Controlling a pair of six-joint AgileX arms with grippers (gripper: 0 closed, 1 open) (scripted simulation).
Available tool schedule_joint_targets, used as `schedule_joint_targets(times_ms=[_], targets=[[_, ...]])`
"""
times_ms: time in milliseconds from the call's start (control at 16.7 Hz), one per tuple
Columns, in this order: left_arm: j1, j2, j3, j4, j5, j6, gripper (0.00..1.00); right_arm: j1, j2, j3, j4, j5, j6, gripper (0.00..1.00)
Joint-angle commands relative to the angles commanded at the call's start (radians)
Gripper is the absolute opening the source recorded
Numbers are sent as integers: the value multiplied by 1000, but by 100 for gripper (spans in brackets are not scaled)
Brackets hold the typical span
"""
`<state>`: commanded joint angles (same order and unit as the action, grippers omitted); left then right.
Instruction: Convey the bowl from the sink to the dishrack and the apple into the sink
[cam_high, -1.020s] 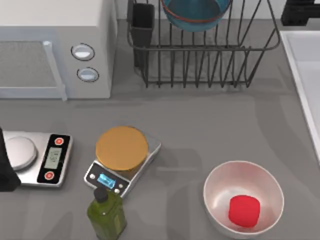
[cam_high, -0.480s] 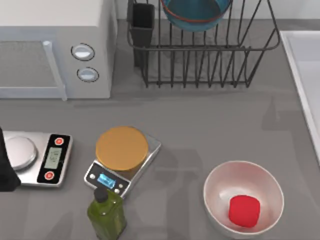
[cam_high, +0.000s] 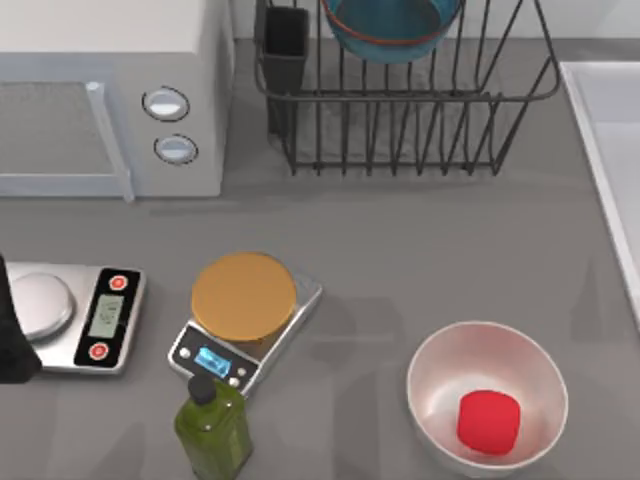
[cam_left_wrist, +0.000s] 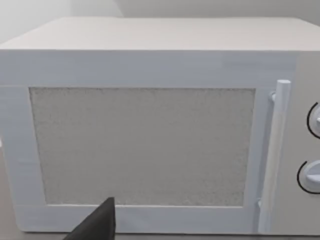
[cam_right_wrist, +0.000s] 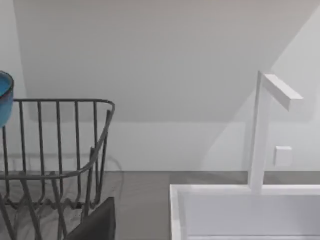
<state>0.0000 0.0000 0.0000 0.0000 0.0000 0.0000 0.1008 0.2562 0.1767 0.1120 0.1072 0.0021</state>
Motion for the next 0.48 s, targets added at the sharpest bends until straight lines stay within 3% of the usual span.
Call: schedule_joint_targets(times_ms=[480], targets=[[0,0,0,0,0,0,100,-101,-256,-177,-112,-107,-2,100]])
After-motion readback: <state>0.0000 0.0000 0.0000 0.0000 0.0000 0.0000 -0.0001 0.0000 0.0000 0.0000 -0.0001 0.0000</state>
